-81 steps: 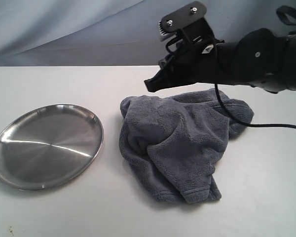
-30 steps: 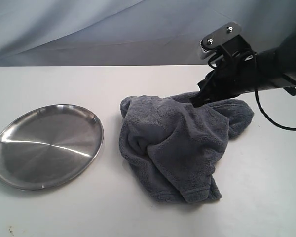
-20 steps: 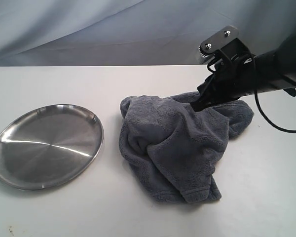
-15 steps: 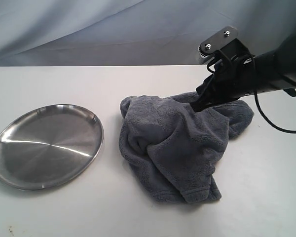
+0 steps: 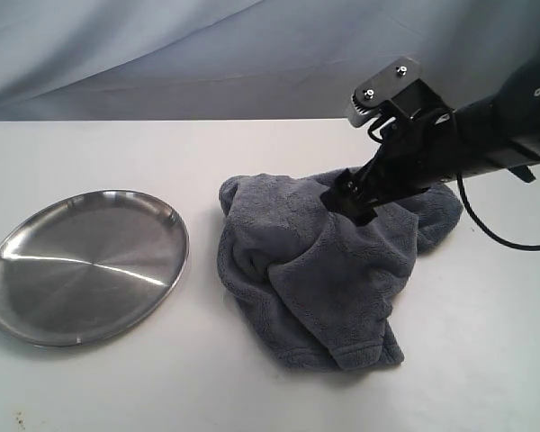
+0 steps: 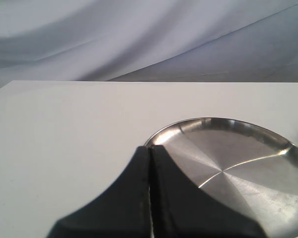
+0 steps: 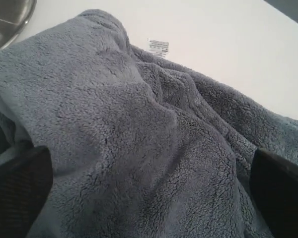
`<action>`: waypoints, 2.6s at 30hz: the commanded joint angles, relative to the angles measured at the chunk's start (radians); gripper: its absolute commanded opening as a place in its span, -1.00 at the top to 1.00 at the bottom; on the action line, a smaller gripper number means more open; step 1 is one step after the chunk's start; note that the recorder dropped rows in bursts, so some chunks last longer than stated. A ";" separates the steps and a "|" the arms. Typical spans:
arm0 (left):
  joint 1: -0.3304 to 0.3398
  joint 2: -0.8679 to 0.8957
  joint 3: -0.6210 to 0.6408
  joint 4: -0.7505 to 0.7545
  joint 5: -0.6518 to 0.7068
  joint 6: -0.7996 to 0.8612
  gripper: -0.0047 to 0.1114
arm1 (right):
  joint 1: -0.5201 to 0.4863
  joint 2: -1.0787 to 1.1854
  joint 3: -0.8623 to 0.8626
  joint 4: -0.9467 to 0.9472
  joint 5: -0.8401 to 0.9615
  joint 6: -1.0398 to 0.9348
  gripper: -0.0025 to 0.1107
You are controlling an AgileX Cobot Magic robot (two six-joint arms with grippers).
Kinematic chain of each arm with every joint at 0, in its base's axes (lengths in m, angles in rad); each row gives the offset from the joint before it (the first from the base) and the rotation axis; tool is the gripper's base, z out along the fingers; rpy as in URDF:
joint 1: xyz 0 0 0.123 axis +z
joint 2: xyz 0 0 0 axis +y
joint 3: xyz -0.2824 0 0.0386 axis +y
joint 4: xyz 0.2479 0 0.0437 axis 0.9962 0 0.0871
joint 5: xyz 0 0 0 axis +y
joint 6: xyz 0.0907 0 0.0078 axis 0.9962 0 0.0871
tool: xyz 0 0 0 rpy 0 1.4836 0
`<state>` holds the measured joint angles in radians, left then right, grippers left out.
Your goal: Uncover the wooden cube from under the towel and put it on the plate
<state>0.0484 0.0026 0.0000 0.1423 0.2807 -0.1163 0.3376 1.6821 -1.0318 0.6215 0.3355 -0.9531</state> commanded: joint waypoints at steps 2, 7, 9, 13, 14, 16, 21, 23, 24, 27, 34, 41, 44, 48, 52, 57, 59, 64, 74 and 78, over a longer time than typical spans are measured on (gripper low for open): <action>0.004 -0.003 0.000 0.001 -0.014 -0.003 0.92 | 0.003 0.005 0.002 0.006 0.062 -0.001 -0.90; 0.004 -0.003 0.000 0.001 -0.014 -0.007 0.92 | 0.038 0.076 0.002 0.035 0.071 -0.013 -0.90; 0.004 -0.003 0.000 0.001 -0.014 -0.007 0.92 | 0.064 0.115 0.000 0.020 0.057 -0.018 -0.90; 0.004 -0.003 0.000 0.001 -0.014 -0.007 0.92 | 0.116 0.185 0.000 -0.031 0.003 -0.018 -0.90; 0.004 -0.003 0.000 0.001 -0.014 -0.007 0.92 | 0.126 0.197 0.000 -0.038 -0.013 -0.018 -0.90; 0.004 -0.003 0.000 0.001 -0.014 -0.007 0.92 | 0.139 0.211 0.000 -0.038 -0.050 -0.018 -0.90; 0.004 -0.003 0.000 0.001 -0.014 -0.003 0.92 | 0.142 0.221 0.000 -0.032 -0.101 -0.002 -0.88; 0.004 -0.003 0.000 0.001 -0.014 -0.003 0.92 | 0.142 0.221 0.000 -0.032 -0.105 0.001 -0.80; 0.004 -0.003 0.000 0.001 -0.014 -0.003 0.92 | 0.142 0.221 0.000 -0.032 -0.105 0.001 -0.70; 0.004 -0.003 0.000 0.001 -0.014 -0.003 0.92 | 0.142 0.221 0.000 -0.032 -0.105 0.001 -0.26; 0.004 -0.003 0.000 0.001 -0.014 -0.006 0.92 | 0.142 0.192 -0.005 -0.035 0.000 -0.006 0.96; 0.004 -0.003 0.000 0.001 -0.014 -0.003 0.92 | 0.142 -0.009 -0.005 -0.027 0.106 -0.006 0.96; 0.004 -0.003 0.000 0.001 -0.014 -0.003 0.92 | 0.142 -0.091 -0.005 0.012 0.126 -0.006 0.96; 0.004 -0.003 0.000 0.001 -0.014 -0.006 0.92 | 0.142 -0.162 -0.005 0.026 0.142 -0.006 0.96; 0.004 -0.003 0.000 0.001 -0.014 -0.006 0.92 | 0.142 -0.204 -0.005 0.089 0.148 -0.012 0.96; 0.004 -0.003 0.000 0.001 -0.014 -0.004 0.92 | 0.142 -0.248 -0.005 0.108 0.168 -0.012 0.96; 0.004 -0.003 0.000 0.001 -0.014 -0.004 0.92 | 0.142 -0.268 -0.005 0.150 0.178 -0.016 0.96; 0.004 -0.003 0.000 0.001 -0.014 -0.004 0.92 | 0.142 -0.309 -0.005 0.255 0.204 -0.076 0.96; 0.004 -0.003 0.000 0.001 -0.014 -0.007 0.92 | 0.142 -0.374 -0.005 0.309 0.211 -0.126 0.96; 0.004 -0.003 0.000 0.001 -0.014 -0.007 0.92 | 0.142 -0.412 -0.005 0.316 0.162 -0.186 0.96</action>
<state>0.0484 0.0026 0.0000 0.1423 0.2807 -0.1163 0.4763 1.3090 -1.0318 0.8888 0.5593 -1.1004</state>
